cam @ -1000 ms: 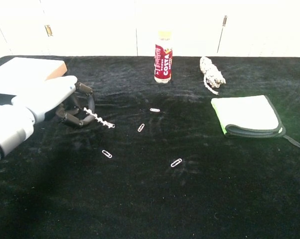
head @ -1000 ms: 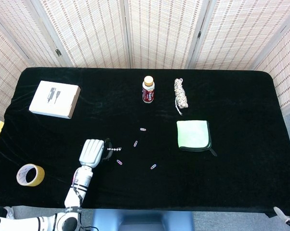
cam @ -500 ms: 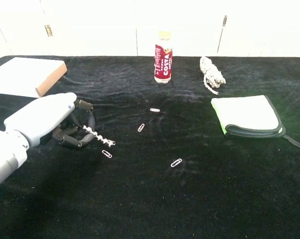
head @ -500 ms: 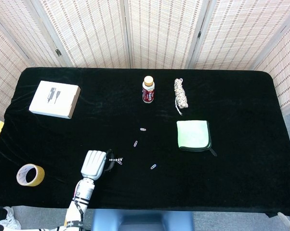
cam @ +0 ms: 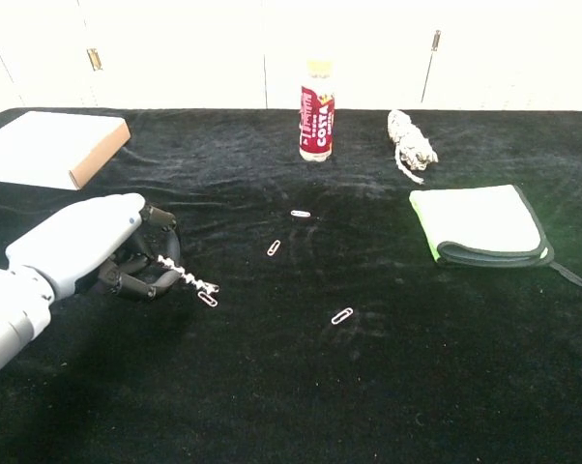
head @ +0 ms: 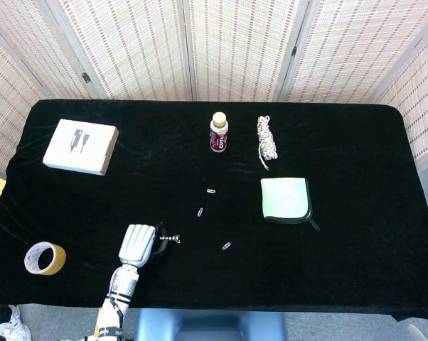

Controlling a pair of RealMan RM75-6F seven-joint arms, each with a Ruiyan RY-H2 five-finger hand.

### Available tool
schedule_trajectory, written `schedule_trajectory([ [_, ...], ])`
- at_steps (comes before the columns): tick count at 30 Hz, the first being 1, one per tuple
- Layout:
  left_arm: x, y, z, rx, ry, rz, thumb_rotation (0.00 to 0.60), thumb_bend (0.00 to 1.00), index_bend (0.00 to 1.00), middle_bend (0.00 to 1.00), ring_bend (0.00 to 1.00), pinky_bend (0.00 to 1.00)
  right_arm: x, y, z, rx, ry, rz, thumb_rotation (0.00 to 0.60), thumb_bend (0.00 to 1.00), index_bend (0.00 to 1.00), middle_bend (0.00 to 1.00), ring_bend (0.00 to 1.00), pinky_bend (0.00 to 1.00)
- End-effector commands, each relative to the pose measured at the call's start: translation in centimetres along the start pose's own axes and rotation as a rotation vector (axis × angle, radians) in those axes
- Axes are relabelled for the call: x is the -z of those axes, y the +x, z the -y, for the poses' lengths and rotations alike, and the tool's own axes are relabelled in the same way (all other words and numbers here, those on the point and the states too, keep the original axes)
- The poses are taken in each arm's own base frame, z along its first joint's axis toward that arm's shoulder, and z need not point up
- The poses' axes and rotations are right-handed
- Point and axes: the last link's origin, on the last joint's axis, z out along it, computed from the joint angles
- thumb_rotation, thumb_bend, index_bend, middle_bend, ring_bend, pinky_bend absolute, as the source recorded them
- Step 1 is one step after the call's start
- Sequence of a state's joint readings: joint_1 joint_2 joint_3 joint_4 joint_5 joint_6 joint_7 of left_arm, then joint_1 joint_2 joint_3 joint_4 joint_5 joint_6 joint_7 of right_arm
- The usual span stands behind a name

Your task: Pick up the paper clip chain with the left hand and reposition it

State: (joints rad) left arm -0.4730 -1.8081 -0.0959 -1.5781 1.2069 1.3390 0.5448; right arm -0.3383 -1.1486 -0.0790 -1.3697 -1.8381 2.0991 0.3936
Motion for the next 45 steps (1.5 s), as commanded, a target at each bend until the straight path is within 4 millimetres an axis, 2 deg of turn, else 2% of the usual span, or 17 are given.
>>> schedule_trajectory([
  [1, 0.0, -0.1, 0.1, 0.000, 0.001, 0.002, 0.600, 0.51, 0.83, 1.00, 1.00, 1.00, 0.0, 0.0, 0.0, 0.001, 0.001, -0.003, 0.600, 0.01, 0.00, 0.00, 0.00, 0.00],
  [15, -0.1, -0.3, 0.5, 0.008, 0.014, 0.010, 0.600, 0.51, 0.83, 1.00, 1.00, 1.00, -0.3, -0.1, -0.1, 0.005, -0.006, -0.001, 0.600, 0.01, 0.00, 0.00, 0.00, 0.00],
  [22, -0.1, 1.4, 1.2, 0.013, 0.023, -0.047, 0.600, 0.51, 0.83, 1.00, 1.00, 1.00, -0.4, -0.1, -0.1, 0.006, -0.009, -0.002, 0.600, 0.01, 0.00, 0.00, 0.00, 0.00],
  [24, 0.0, 1.9, 1.6, 0.009, 0.032, -0.062, 0.600, 0.51, 0.83, 1.00, 1.00, 1.00, -0.4, -0.1, -0.1, 0.006, -0.008, -0.002, 0.600, 0.01, 0.00, 0.00, 0.00, 0.00],
  [26, 0.2, 2.9, 3.3, 0.009, 0.077, -0.100, 0.600, 0.51, 0.83, 1.00, 1.00, 1.00, -0.4, -0.1, -0.1, 0.006, -0.009, -0.004, 0.600, 0.01, 0.00, 0.00, 0.00, 0.00],
  [31, 0.6, 3.3, 6.0, 0.045, 0.148, -0.114, 0.600, 0.51, 0.83, 1.00, 1.00, 1.00, -0.6, -0.3, -0.1, 0.010, -0.012, 0.003, 0.600, 0.01, 0.00, 0.00, 0.00, 0.00],
  [38, 0.6, 3.4, 7.7, 0.064, 0.186, -0.109, 0.600, 0.51, 0.81, 1.00, 1.00, 1.00, -1.2, -0.8, 0.0, 0.019, -0.014, 0.027, 0.600, 0.01, 0.00, 0.00, 0.00, 0.00],
  [39, 0.6, 3.4, 7.7, 0.065, 0.185, -0.103, 0.600, 0.50, 0.79, 1.00, 1.00, 1.00, -1.2, -0.8, 0.0, 0.019, -0.016, 0.028, 0.600, 0.01, 0.00, 0.00, 0.00, 0.00],
  [40, 0.6, 3.5, 7.7, 0.070, 0.183, -0.099, 0.600, 0.46, 0.69, 1.00, 1.00, 1.00, -1.3, -0.8, 0.0, 0.019, -0.018, 0.029, 0.600, 0.01, 0.00, 0.00, 0.00, 0.00],
  [42, 0.6, 3.5, 7.7, 0.068, 0.177, -0.083, 0.600, 0.32, 0.37, 1.00, 1.00, 1.00, -1.4, -0.8, 0.0, 0.018, -0.020, 0.031, 0.600, 0.01, 0.00, 0.00, 0.00, 0.00],
  [44, 0.6, 3.5, 7.5, 0.076, 0.168, -0.066, 0.600, 0.22, 0.13, 1.00, 1.00, 1.00, -1.5, -0.8, -0.1, 0.019, -0.020, 0.032, 0.600, 0.01, 0.00, 0.00, 0.00, 0.00],
  [45, 0.6, 3.5, 7.4, 0.081, 0.164, -0.064, 0.600, 0.20, 0.06, 1.00, 1.00, 1.00, -1.5, -0.8, -0.1, 0.019, -0.019, 0.032, 0.600, 0.01, 0.00, 0.00, 0.00, 0.00],
])
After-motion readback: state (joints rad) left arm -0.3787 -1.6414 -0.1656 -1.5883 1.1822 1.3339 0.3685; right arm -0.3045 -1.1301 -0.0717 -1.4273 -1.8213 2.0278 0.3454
